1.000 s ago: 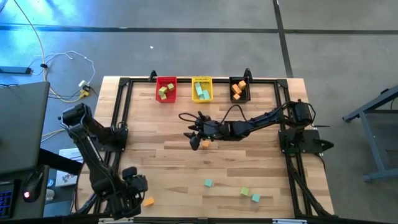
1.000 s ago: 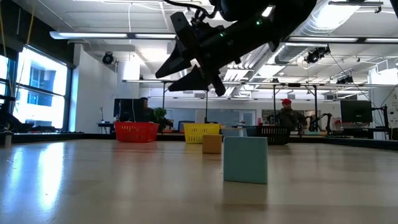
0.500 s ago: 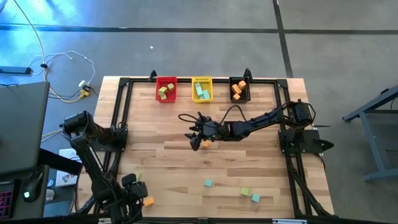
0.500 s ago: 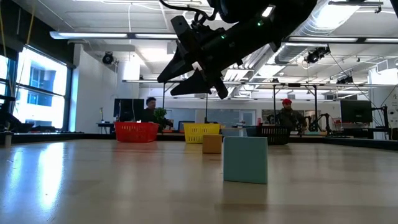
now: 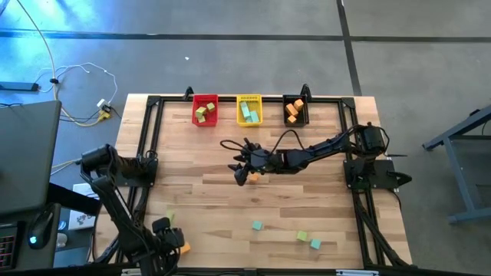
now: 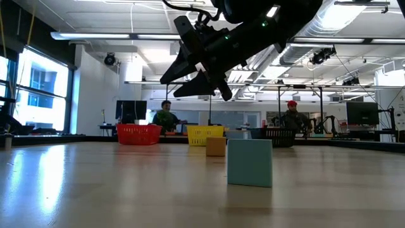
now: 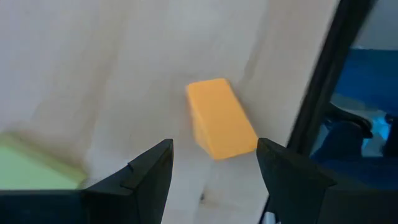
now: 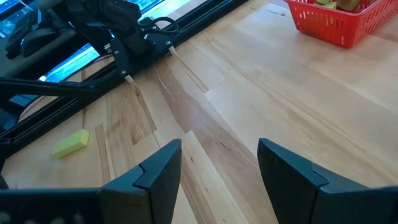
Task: Sort & place blocks by color
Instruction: Put the orange block into the black basket
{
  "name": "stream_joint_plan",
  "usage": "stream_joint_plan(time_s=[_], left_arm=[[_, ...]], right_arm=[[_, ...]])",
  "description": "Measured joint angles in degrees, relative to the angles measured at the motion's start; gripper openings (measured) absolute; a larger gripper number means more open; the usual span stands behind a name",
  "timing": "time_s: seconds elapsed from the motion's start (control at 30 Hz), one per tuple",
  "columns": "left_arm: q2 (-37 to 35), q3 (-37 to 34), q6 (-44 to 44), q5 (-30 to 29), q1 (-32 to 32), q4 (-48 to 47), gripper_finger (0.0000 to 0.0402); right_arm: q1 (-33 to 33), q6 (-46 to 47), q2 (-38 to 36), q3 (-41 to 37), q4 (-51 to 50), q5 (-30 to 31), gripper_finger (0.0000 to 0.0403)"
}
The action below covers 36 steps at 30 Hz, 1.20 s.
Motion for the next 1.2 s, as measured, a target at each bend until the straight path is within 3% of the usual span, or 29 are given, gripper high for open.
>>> stream_joint_plan(time_s=[0.43, 0.63, 0.93, 1.2], left_arm=[[0.6, -0.1, 2.0, -2.7, 0.0, 1.1, 0.0223], [0.6, -0.1, 11.4, -6.6, 1.5, 1.1, 0.0223], [0.6, -0.1, 25.6, -4.5, 4.0, 1.3, 0.0223], [0.6, -0.1, 29.5, -1.9, 5.9, 1.8, 0.0223]], right_arm=[[0.0, 0.0, 0.0, 0.0, 0.0, 0.0, 0.0197], [0.0, 0.0, 0.0, 0.0, 0.0, 0.0, 0.0197], [0.0, 0.0, 0.0, 0.0, 0.0, 0.0, 0.0197], [0.0, -0.2, 0.0, 0.0, 0.0, -0.1, 0.0197]])
